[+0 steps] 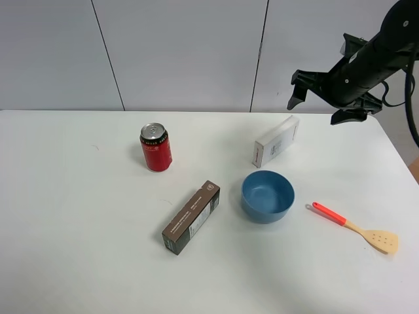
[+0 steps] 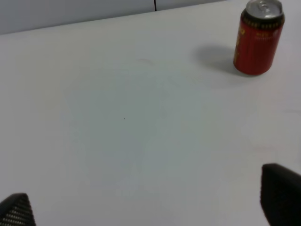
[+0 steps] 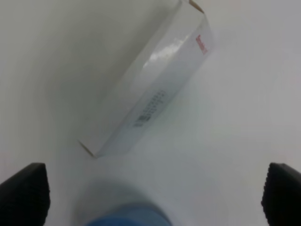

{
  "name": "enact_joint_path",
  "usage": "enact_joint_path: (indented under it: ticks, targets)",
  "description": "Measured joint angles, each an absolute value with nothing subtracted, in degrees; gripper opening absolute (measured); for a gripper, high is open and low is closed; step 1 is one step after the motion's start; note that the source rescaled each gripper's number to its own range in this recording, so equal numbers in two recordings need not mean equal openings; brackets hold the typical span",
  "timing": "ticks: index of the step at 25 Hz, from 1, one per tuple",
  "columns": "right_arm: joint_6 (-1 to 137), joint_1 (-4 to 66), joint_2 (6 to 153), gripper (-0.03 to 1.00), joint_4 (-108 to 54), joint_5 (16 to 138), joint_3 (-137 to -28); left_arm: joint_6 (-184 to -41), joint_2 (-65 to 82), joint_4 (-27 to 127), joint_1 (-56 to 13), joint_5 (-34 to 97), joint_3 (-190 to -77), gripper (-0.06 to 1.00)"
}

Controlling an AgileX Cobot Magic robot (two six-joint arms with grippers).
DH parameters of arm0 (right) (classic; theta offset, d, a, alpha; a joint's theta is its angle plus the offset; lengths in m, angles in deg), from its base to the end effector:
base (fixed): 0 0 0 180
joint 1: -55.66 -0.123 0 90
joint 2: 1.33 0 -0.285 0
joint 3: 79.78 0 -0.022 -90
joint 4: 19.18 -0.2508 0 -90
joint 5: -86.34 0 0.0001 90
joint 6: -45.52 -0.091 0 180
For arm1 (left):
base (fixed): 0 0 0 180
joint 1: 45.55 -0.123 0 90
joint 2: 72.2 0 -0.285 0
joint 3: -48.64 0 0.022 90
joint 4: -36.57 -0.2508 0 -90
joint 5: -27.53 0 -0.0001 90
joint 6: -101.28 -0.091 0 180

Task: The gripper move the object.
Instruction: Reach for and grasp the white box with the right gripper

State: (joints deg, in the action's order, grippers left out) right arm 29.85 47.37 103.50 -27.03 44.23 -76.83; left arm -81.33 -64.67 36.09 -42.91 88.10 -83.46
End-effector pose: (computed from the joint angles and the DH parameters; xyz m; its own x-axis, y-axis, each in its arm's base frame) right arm 0.3592 0.0608 0.2646 -0.8637 0.2431 -0.4415 0.1368 0.9562 0.2589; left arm -0.0067 0.0010 0.2808 -0.4354 0.0698 -0.8975 0.0612 0.9970 0.0478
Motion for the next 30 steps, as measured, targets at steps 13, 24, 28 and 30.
enact_joint_path:
  ticks: [13, 24, 28, 30]
  targets:
    - [24.7, 45.1, 112.6, 0.87, -29.0, 49.4, -81.8, -81.3, -64.7, 36.1, -42.9, 88.1, -83.5, 1.00]
    - [36.4, 44.8, 114.0, 0.87, -27.3, 35.9, -90.1, -81.3, -64.7, 36.1, -42.9, 88.1, -83.5, 1.00]
    - [42.9, 44.6, 114.0, 0.87, -27.0, 31.9, -93.7, -81.3, -64.7, 36.1, -42.9, 88.1, -83.5, 1.00]
    - [46.3, 44.6, 114.0, 0.87, -26.8, 30.2, -94.6, -81.3, -64.7, 36.1, -42.9, 88.1, -83.5, 1.00]
